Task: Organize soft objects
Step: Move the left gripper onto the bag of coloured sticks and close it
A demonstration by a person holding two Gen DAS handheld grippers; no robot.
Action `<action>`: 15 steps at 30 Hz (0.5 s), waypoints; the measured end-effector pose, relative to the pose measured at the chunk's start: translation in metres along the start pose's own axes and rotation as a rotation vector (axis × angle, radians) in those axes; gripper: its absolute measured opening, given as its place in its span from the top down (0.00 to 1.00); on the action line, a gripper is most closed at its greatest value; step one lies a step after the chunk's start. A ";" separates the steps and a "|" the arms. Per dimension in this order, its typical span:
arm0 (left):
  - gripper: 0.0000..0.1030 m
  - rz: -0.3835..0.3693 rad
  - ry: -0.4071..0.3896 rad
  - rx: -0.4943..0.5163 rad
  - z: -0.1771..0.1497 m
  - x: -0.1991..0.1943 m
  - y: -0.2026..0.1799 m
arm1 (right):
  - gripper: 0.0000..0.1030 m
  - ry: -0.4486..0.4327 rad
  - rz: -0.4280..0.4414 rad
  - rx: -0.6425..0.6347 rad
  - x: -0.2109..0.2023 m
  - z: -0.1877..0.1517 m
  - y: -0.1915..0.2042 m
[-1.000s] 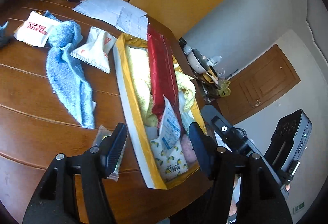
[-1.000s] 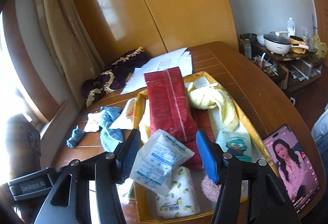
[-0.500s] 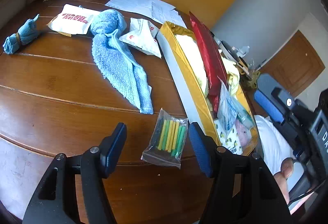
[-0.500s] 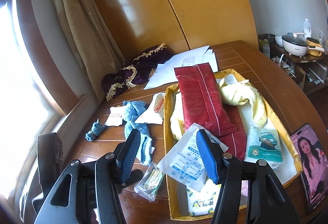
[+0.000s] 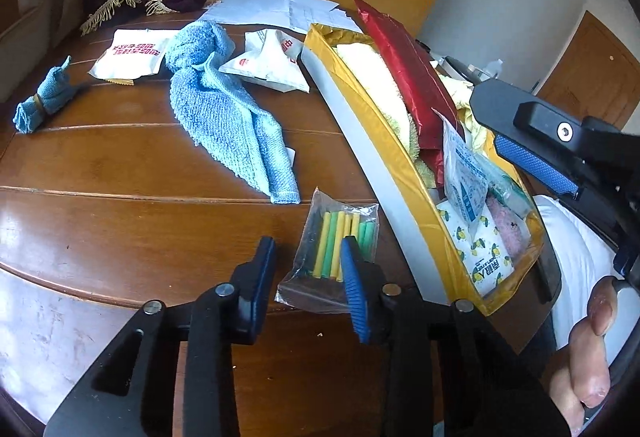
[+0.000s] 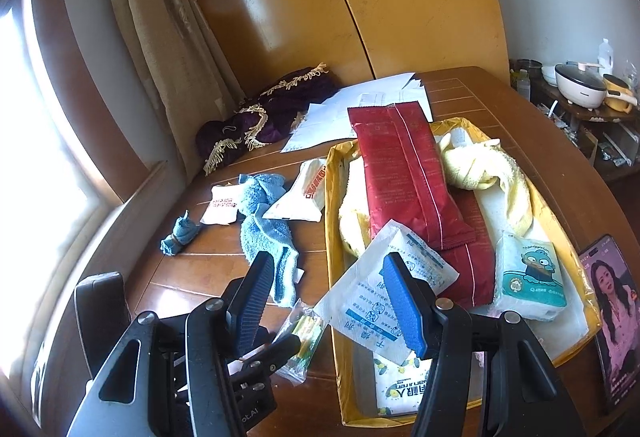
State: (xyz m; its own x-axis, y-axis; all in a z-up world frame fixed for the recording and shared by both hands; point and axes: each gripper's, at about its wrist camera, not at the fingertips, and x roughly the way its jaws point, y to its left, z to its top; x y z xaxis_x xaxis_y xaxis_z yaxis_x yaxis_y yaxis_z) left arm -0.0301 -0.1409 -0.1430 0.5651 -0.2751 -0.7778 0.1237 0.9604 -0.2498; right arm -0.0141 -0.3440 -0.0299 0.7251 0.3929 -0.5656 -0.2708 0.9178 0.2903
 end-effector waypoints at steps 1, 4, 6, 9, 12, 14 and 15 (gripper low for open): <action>0.80 0.011 -0.002 0.006 -0.001 0.000 0.000 | 0.43 -0.001 0.001 0.002 0.000 0.000 0.000; 0.88 0.016 -0.006 -0.006 -0.002 -0.001 0.005 | 0.43 0.001 0.003 0.002 0.000 0.000 0.001; 0.89 0.002 -0.006 -0.029 -0.004 -0.002 0.011 | 0.43 0.006 0.006 -0.001 0.002 -0.001 0.002; 0.93 -0.008 -0.014 -0.058 -0.005 -0.006 0.018 | 0.43 0.017 0.015 -0.008 0.003 -0.002 0.004; 0.93 -0.007 -0.024 -0.096 -0.003 -0.009 0.027 | 0.43 0.019 0.031 -0.007 0.004 -0.002 0.005; 0.97 -0.021 -0.028 -0.125 -0.003 -0.011 0.034 | 0.43 0.024 0.045 -0.004 0.005 -0.002 0.006; 0.97 -0.024 -0.031 -0.135 -0.003 -0.013 0.037 | 0.43 0.029 0.052 -0.002 0.006 -0.003 0.007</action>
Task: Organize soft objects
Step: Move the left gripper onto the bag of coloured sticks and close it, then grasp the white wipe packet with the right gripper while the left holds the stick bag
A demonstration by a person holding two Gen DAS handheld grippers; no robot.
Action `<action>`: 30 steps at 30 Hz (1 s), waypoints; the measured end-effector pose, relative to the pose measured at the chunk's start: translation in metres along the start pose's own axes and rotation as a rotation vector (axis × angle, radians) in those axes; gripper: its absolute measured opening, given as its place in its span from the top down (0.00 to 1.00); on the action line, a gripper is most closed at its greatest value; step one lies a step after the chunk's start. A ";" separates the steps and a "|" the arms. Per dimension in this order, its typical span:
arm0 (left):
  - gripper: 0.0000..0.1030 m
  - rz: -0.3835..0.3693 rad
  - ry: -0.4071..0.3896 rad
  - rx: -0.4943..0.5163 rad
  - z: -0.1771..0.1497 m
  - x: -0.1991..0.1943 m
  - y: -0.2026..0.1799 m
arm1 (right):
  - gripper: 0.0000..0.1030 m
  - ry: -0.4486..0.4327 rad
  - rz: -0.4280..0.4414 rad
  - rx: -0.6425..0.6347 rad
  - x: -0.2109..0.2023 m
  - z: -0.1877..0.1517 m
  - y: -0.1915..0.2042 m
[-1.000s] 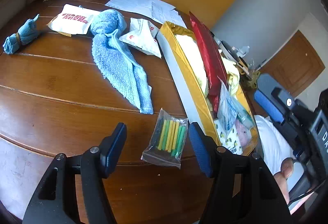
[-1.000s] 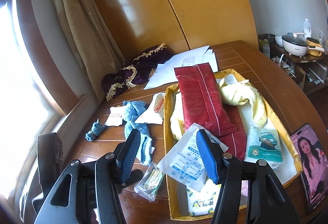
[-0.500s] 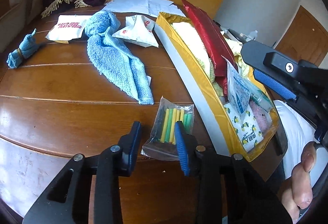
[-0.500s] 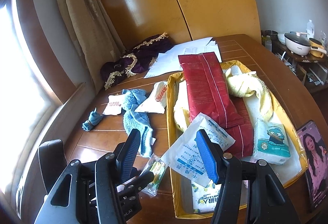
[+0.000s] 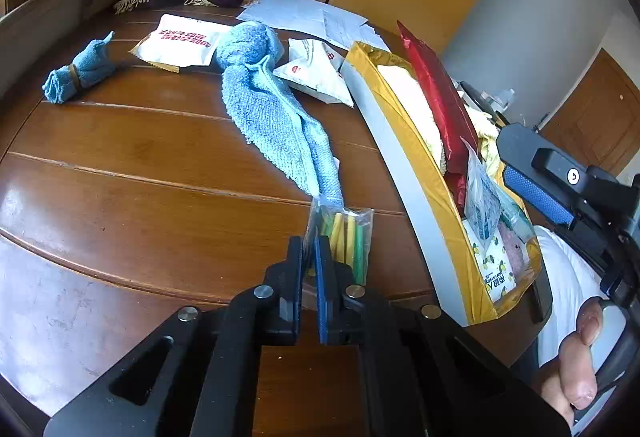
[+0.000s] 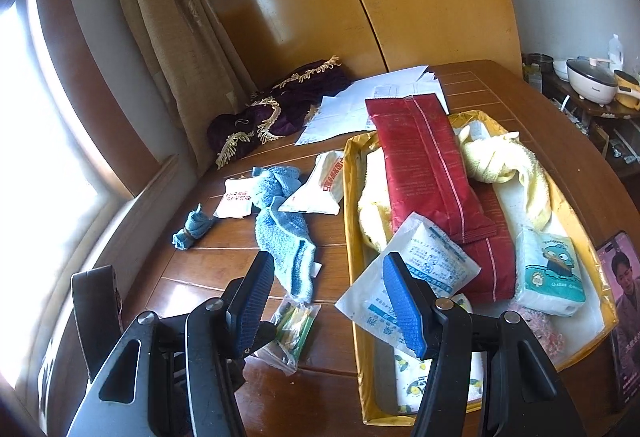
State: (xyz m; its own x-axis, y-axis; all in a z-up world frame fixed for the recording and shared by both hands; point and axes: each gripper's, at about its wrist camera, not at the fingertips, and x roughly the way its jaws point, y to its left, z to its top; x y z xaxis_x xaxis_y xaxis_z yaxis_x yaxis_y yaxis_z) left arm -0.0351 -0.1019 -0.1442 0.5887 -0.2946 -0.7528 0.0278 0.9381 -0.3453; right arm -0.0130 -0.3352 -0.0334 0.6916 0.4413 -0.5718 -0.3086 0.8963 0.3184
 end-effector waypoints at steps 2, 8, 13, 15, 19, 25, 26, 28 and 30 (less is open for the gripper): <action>0.98 -0.002 -0.011 -0.020 0.001 -0.003 0.005 | 0.43 0.010 0.004 -0.002 0.003 -0.001 0.003; 1.00 -0.009 -0.047 -0.063 0.000 -0.015 0.016 | 0.43 0.036 0.034 -0.006 0.011 0.000 0.011; 1.00 -0.050 -0.036 -0.110 0.002 -0.019 0.029 | 0.43 0.053 0.060 -0.012 0.015 0.000 0.016; 1.00 -0.102 -0.015 -0.120 0.002 -0.017 0.029 | 0.43 0.052 0.050 -0.002 0.016 0.001 0.015; 0.83 -0.109 -0.006 -0.115 0.002 -0.013 0.024 | 0.43 0.047 0.047 0.012 0.016 0.002 0.012; 0.50 -0.075 -0.007 -0.082 0.002 -0.007 0.016 | 0.43 0.062 0.045 0.006 0.022 0.000 0.013; 0.50 -0.065 -0.001 -0.067 0.002 -0.004 0.013 | 0.43 0.064 0.045 0.007 0.022 0.000 0.013; 0.50 -0.049 -0.004 -0.038 0.001 -0.001 0.007 | 0.43 0.068 0.046 0.007 0.025 0.000 0.013; 0.56 -0.011 -0.012 -0.012 0.000 0.002 0.000 | 0.43 0.072 0.045 0.008 0.027 0.000 0.014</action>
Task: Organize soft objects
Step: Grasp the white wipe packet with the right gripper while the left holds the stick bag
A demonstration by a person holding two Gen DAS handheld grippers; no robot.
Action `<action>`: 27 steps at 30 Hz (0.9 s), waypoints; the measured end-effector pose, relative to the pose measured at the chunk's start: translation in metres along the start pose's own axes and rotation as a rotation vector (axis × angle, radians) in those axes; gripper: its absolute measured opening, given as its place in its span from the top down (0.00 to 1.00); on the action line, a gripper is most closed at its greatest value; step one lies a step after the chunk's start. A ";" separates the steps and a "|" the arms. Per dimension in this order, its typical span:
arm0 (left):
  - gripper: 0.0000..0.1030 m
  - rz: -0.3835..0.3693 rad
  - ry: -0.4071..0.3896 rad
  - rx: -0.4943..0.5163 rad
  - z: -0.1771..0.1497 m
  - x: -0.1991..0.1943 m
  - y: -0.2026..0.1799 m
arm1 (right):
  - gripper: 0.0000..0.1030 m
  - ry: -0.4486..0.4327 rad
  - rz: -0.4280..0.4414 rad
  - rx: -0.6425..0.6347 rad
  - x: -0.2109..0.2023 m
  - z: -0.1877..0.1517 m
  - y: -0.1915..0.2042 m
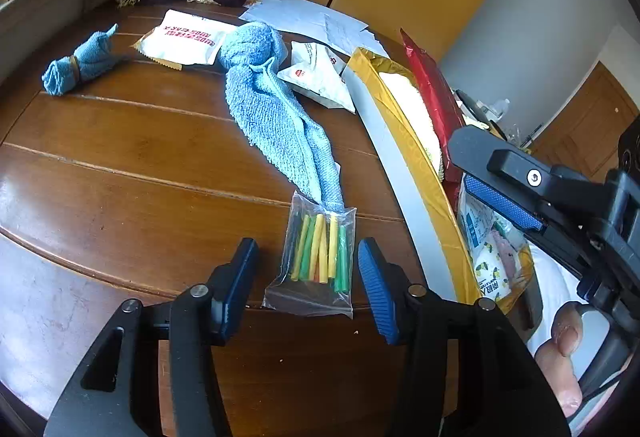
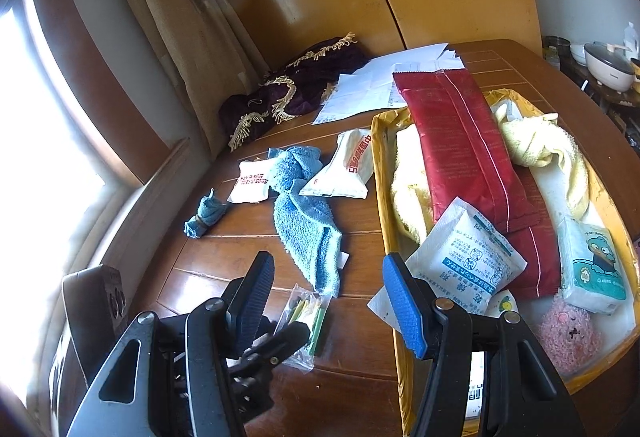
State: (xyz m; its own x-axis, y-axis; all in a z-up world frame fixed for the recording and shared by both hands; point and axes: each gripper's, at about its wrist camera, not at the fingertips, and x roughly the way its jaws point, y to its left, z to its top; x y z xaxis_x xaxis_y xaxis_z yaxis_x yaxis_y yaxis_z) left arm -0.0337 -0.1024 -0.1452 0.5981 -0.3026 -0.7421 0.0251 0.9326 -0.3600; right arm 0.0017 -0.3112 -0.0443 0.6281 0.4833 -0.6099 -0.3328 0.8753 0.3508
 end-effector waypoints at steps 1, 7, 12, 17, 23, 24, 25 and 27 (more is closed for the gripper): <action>0.65 0.023 -0.003 0.015 -0.001 0.001 -0.003 | 0.43 0.004 0.000 -0.001 0.002 0.000 0.000; 0.91 0.089 -0.012 0.028 -0.003 0.000 0.001 | 0.43 0.017 0.013 -0.017 0.010 0.005 0.009; 0.98 0.067 -0.031 -0.068 -0.001 -0.011 0.031 | 0.43 0.063 0.070 -0.042 0.026 0.016 0.027; 0.98 0.047 -0.064 -0.160 0.003 -0.020 0.062 | 0.43 0.106 0.073 -0.091 0.052 0.035 0.051; 0.98 0.020 -0.088 -0.191 0.008 -0.029 0.080 | 0.43 0.115 -0.075 -0.076 0.088 0.077 0.059; 0.98 0.015 -0.089 -0.195 0.009 -0.029 0.082 | 0.43 0.116 -0.098 -0.073 0.094 0.083 0.059; 0.98 0.010 -0.089 -0.198 0.009 -0.029 0.084 | 0.43 0.118 -0.136 -0.074 0.101 0.090 0.059; 0.98 0.004 -0.093 -0.200 0.009 -0.031 0.086 | 0.45 0.138 -0.224 -0.086 0.119 0.100 0.059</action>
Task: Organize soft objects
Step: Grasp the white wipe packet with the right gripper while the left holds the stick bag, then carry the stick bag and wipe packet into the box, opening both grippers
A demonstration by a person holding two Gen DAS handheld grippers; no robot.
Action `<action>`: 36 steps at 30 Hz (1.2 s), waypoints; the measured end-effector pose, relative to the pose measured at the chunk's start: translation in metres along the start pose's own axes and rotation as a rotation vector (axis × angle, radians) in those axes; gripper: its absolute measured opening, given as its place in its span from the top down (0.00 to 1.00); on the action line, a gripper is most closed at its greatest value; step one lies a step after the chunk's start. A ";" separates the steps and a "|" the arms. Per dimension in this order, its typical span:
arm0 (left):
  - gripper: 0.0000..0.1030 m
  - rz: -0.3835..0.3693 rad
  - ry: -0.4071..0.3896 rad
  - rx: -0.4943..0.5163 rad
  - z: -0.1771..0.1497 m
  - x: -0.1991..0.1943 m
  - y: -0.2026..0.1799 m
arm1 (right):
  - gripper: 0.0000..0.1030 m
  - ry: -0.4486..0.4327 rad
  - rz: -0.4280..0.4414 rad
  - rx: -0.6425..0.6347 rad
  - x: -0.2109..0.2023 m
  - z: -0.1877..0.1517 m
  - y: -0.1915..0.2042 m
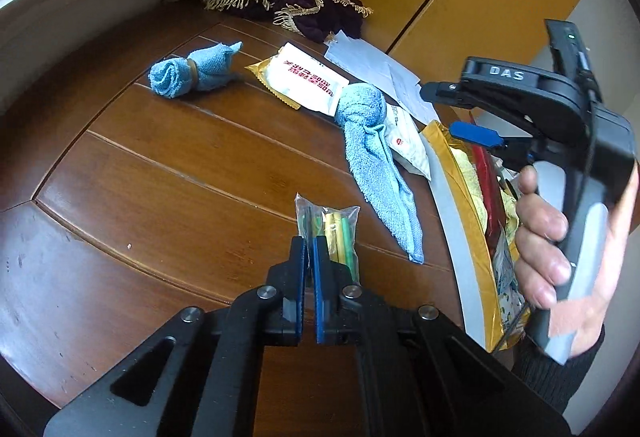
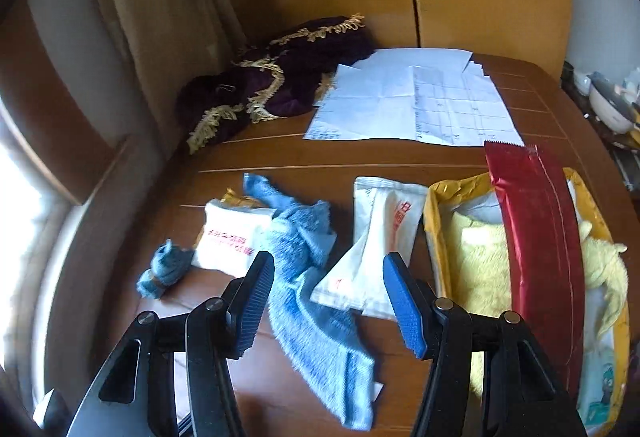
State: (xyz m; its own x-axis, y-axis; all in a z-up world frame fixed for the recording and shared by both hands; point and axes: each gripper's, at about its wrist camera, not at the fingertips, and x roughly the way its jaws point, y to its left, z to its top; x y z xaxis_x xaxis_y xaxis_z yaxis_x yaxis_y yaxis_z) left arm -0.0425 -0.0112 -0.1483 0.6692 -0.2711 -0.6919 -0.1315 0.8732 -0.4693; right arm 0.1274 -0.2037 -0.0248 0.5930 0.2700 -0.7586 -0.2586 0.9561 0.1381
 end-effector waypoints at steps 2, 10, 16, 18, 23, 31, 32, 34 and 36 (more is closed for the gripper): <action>0.98 -0.004 -0.006 -0.001 0.000 -0.002 0.002 | 0.60 0.038 -0.045 -0.009 0.018 0.008 0.001; 0.98 -0.019 0.000 -0.011 0.002 -0.003 0.009 | 0.68 0.092 -0.210 -0.006 0.054 0.008 0.002; 0.98 -0.019 0.004 -0.008 0.002 -0.003 0.008 | 0.74 0.089 -0.268 -0.046 0.066 0.004 0.007; 0.98 -0.016 0.006 -0.005 0.001 -0.002 0.006 | 0.87 0.065 -0.259 -0.036 0.058 0.004 0.007; 0.98 -0.010 0.007 0.003 0.002 -0.001 -0.002 | 0.87 -0.045 -0.209 -0.017 0.022 0.002 0.006; 0.98 -0.030 0.023 0.003 0.004 0.001 -0.017 | 0.87 -0.183 -0.044 0.001 -0.048 -0.014 -0.008; 0.98 -0.035 0.024 0.004 0.004 0.001 -0.020 | 0.87 -0.189 -0.025 0.002 -0.054 -0.017 -0.011; 0.98 -0.047 0.030 0.008 0.004 0.001 -0.027 | 0.87 -0.204 0.016 0.005 -0.067 -0.024 -0.020; 0.98 -0.054 0.038 0.024 0.003 0.001 -0.036 | 0.87 -0.223 0.055 0.007 -0.078 -0.032 -0.031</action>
State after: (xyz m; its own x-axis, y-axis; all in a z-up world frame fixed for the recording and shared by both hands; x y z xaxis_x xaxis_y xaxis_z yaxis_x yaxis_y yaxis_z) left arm -0.0348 -0.0413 -0.1303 0.6469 -0.3330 -0.6860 -0.0781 0.8659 -0.4941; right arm 0.0643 -0.2579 0.0097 0.7323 0.3397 -0.5902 -0.2903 0.9397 0.1807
